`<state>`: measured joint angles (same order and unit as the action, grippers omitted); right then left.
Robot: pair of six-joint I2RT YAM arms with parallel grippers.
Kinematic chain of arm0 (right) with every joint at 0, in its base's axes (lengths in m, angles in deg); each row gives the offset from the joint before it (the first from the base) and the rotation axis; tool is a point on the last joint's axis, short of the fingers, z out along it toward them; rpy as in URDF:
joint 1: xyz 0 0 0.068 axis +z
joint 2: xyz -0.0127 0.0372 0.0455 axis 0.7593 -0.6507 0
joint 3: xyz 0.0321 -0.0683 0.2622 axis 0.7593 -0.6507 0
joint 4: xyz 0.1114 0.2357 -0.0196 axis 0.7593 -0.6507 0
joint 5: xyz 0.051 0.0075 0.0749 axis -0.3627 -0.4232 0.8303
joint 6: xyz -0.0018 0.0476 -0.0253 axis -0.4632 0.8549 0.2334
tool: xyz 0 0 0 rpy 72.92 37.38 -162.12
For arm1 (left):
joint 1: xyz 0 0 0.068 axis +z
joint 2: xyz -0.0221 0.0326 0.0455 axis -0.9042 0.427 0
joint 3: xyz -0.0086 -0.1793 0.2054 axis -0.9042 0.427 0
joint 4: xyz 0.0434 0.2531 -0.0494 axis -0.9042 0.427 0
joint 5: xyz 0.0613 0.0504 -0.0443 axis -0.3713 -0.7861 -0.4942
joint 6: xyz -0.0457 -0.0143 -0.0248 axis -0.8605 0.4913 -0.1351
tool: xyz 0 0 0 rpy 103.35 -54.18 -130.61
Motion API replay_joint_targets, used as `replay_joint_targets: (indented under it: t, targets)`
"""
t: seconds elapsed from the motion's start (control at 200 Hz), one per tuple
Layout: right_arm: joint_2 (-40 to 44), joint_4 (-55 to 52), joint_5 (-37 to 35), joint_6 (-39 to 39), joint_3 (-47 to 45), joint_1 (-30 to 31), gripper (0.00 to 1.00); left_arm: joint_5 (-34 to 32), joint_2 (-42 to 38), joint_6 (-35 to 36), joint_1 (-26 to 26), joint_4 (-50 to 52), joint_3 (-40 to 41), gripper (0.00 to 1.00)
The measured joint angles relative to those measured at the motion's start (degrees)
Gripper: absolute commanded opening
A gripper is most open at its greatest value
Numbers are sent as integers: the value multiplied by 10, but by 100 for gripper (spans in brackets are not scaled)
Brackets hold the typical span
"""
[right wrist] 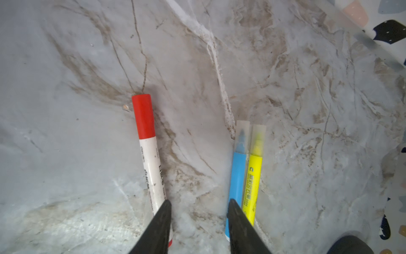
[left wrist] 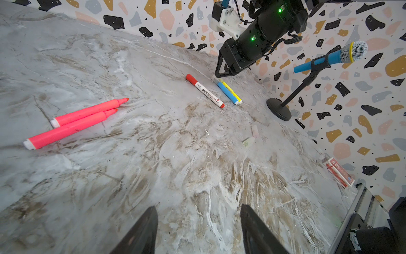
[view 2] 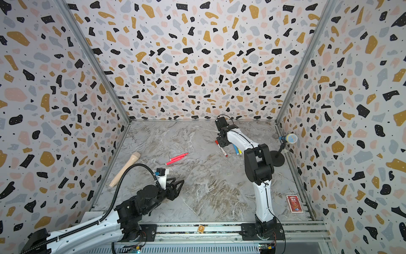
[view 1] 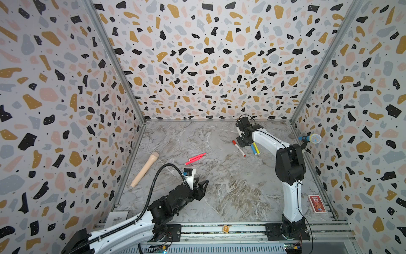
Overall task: Insert pens into pen caps
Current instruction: Move the pen to the top-right of the table.
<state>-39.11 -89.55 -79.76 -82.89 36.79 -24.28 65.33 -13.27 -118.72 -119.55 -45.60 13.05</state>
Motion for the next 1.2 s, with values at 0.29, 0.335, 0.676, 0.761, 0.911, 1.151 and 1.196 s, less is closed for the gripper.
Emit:
replay_joint_targets:
  t: [0.29, 0.335, 0.676, 0.761, 0.911, 1.151, 1.196]
  targets:
    - [-76, 10, 18, 0, 16, 38, 45, -4, -9, 0, 0, 14, 0, 60]
    - [-77, 13, 20, 0, 19, 38, 45, -6, -11, 0, 0, 14, 0, 60]
    - [-76, 28, 24, 14, 5, 27, 25, -14, -15, 2, 0, 20, 0, 60]
    - [-72, 37, 24, 16, -3, 21, 21, -14, -17, 2, 0, 25, 0, 60]
    - [-64, 44, 25, 18, -17, 2, 20, -16, -21, 2, 0, 26, 0, 60]
    - [-55, 45, 7, 18, -33, -37, 20, -18, -21, 2, 0, 26, 0, 60]
    - [-55, 45, 1, 18, -33, -42, 21, -18, -19, 3, 0, 26, 0, 60]
